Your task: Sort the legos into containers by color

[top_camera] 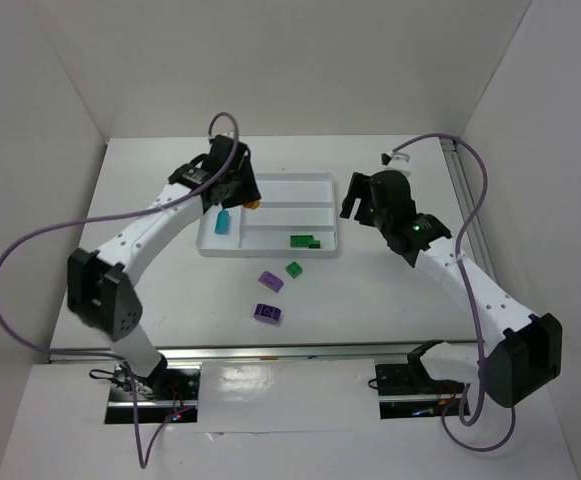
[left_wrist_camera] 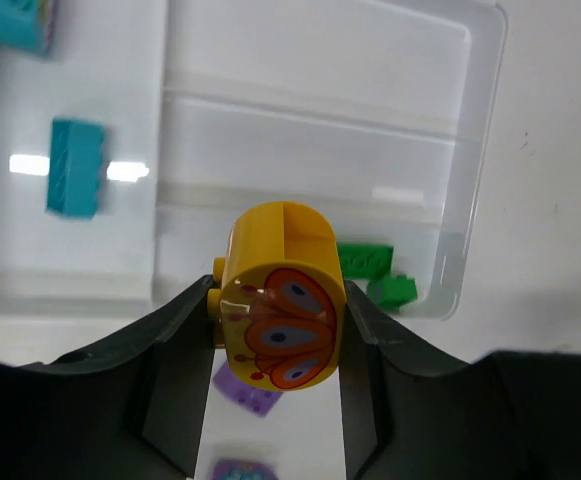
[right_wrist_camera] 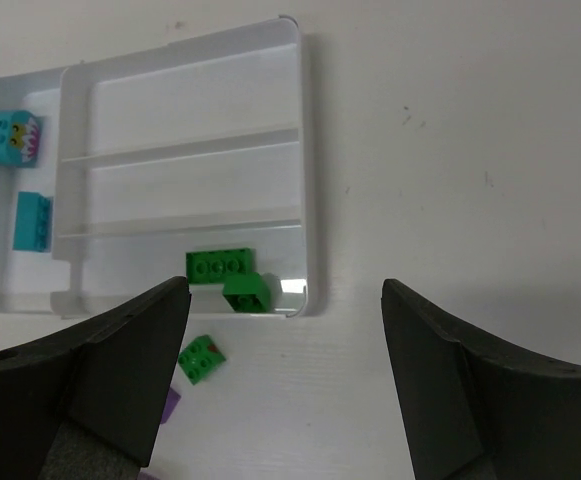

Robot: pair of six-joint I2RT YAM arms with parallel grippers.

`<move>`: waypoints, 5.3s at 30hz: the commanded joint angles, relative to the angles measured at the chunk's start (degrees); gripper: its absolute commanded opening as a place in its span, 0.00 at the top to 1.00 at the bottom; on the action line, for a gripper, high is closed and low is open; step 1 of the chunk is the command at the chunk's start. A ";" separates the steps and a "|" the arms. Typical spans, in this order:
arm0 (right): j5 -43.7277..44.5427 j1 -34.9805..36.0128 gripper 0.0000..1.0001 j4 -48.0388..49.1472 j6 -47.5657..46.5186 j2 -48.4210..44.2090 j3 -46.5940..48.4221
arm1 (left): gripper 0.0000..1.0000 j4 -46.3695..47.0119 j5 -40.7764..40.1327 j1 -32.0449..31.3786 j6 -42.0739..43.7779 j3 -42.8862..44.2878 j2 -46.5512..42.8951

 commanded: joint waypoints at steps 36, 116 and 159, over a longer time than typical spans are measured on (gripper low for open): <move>-0.04 -3.50 0.15 -8.76 1.56 -7.35 -4.11 | 0.12 -1.85 -0.37 -2.59 4.77 20.69 26.62; -4.45 6.08 0.69 4.07 -8.64 57.06 52.48 | 0.12 -7.74 4.28 11.39 9.42 -1.99 -16.90; -9.29 26.91 0.18 5.83 -18.13 28.15 6.52 | 0.12 -7.74 2.43 11.91 10.57 -0.32 -17.95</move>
